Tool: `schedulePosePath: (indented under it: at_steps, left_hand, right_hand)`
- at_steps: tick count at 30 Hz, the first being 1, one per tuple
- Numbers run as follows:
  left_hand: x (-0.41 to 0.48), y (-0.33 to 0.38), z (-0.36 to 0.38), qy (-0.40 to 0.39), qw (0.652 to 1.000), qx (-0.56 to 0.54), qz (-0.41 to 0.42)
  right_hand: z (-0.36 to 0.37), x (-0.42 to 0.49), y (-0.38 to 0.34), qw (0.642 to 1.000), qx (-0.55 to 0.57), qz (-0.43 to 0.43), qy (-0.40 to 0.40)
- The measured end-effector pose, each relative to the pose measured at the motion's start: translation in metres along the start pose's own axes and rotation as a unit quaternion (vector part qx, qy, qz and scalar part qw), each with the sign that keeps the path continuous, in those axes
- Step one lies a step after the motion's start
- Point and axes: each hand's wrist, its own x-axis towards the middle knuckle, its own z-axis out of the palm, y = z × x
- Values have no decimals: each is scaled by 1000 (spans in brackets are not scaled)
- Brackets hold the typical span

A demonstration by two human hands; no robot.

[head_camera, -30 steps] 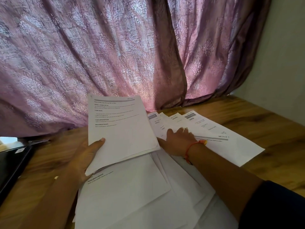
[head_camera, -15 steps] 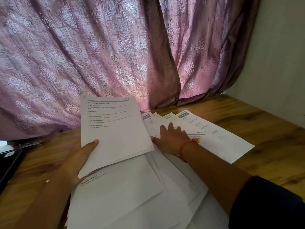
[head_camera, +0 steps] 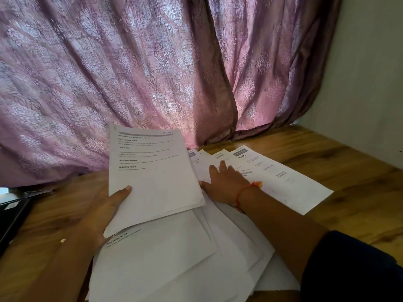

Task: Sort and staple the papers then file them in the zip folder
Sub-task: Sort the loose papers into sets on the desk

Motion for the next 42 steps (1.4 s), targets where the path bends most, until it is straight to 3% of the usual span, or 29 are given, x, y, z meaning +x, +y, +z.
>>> schedulePosePath:
  at_steps: [7,11,14,25,31,34,39,42]
  left_hand:
    - [-4,3,4,6,1000,-13,5]
    - [-3,2,5,0,1000,-14,4]
    - [-3,2,6,-2,1000,-14,2]
    - [-10,8,11,15,1000,9,9]
    - [-11,9,12,14,1000,21,7]
    - [-11,9,11,17,999,34,9]
    - [-11,9,11,18,999,43,13]
    - [-10,8,10,20,999,42,11]
  right_hand:
    - [-11,6,7,992,97,-80,8]
    - [-30,14,31,994,76,15,84]
    - [-40,11,50,992,29,95,82]
    - [-47,6,65,985,81,131,76]
    - [-44,13,73,972,162,149,83]
    - [-44,20,80,961,217,144,97]
    - [-47,20,87,909,324,84,246]
    - [-51,18,92,911,342,49,223]
